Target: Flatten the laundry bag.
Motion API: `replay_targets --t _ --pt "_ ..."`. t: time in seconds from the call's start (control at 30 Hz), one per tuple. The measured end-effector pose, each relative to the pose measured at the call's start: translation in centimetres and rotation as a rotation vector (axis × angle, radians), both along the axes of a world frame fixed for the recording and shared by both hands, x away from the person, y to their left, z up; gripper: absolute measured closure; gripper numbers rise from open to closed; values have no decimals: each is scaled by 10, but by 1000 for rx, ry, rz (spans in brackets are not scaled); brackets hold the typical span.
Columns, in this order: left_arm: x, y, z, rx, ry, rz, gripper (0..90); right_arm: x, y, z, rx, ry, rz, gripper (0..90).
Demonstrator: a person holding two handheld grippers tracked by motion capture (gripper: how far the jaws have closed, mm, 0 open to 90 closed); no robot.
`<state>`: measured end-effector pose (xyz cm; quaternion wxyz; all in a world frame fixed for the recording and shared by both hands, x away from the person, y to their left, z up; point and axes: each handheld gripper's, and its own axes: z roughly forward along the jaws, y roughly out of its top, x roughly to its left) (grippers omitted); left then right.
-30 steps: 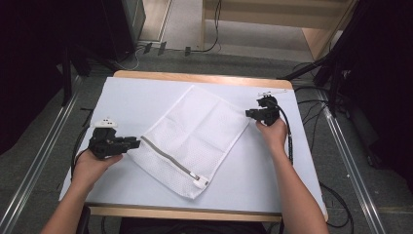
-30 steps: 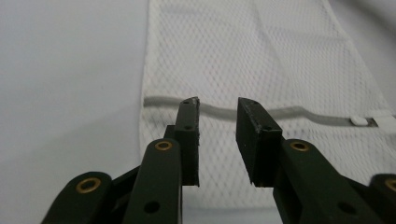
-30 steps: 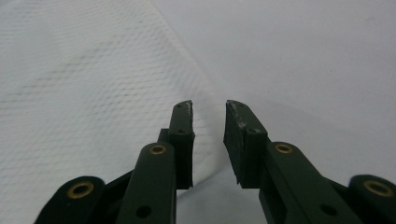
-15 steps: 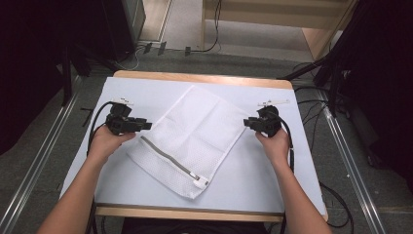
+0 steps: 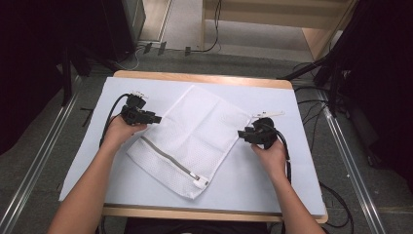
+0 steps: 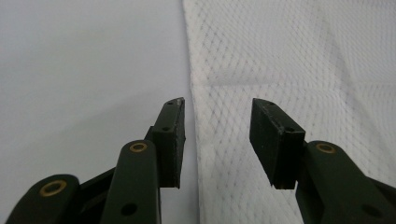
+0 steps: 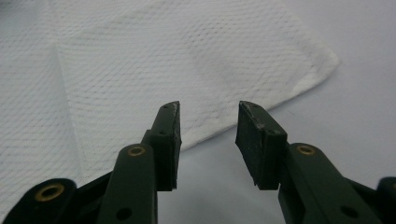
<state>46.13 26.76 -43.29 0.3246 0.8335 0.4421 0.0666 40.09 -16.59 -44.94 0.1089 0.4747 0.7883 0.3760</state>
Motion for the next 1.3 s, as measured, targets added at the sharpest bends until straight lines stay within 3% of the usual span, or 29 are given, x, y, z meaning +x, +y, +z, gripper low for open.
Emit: replay_targets --t 0.33,0.4,0.5,0.6,0.77,1.07,1.17,1.3 --pt "13 -7 -15 1 29 -4 581 -16 13 -7 -9 31 20 613" --pt "13 -7 -17 -19 34 -9 623 -19 14 -7 -5 35 12 611" --pt "10 -8 -17 -1 20 -23 691 -21 14 -10 -2 37 8 609" --pt "9 -7 -19 4 6 -5 776 -21 16 -12 -15 36 4 597" --pt "9 -6 -18 -3 35 -18 894 -18 20 -17 -15 43 -6 564" --pt "6 -8 -17 -19 72 -37 900 -15 30 -22 -50 5 -25 547" --pt "6 -9 -17 -20 74 -37 900 -17 34 -23 -97 -23 -35 612" --pt "6 -9 -18 -24 70 -34 899 -19 33 -25 -90 -41 -56 673"
